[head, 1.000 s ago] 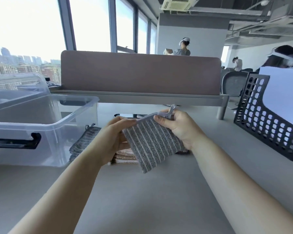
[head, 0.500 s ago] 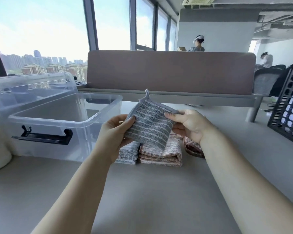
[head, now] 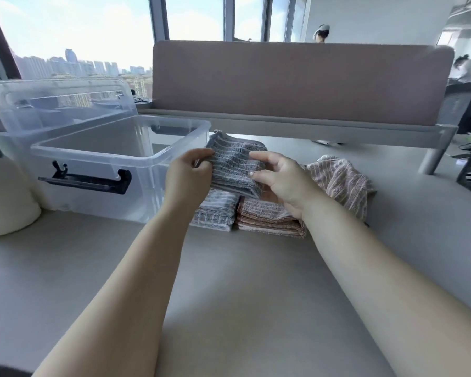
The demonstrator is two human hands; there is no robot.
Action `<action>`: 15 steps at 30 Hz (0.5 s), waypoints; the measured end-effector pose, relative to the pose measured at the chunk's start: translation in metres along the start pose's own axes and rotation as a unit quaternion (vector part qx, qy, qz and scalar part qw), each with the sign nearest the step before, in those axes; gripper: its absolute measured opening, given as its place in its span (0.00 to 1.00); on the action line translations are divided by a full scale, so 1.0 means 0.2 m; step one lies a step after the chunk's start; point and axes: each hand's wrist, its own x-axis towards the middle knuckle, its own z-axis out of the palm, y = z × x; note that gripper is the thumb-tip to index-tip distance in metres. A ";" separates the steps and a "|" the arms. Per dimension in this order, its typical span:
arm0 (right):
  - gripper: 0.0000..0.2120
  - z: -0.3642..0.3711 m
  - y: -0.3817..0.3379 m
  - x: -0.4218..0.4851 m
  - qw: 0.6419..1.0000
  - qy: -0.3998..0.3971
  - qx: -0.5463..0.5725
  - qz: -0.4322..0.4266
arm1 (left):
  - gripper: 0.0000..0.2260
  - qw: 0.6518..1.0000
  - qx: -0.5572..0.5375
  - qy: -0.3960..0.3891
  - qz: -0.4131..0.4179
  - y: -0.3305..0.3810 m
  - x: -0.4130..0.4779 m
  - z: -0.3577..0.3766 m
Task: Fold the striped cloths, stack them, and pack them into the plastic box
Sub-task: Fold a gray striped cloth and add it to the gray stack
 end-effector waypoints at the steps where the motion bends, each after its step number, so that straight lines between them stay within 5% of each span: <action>1: 0.19 0.01 0.00 0.01 1.000 -0.008 0.020 0.011 | 0.15 1.000 0.018 0.000 0.002 0.00 0.01 -0.01; 4: 0.26 0.05 0.00 0.03 0.998 -0.024 0.058 0.024 | 0.18 0.991 0.122 0.017 0.045 -0.01 0.01 -0.03; 8: 0.30 0.12 0.01 0.06 0.999 -0.002 -0.038 0.008 | 0.18 0.945 0.304 0.074 0.099 -0.03 0.02 -0.05; 15: 0.32 0.16 0.05 0.07 0.981 0.002 -0.193 -0.026 | 0.13 0.885 0.461 0.035 0.062 -0.04 0.00 -0.05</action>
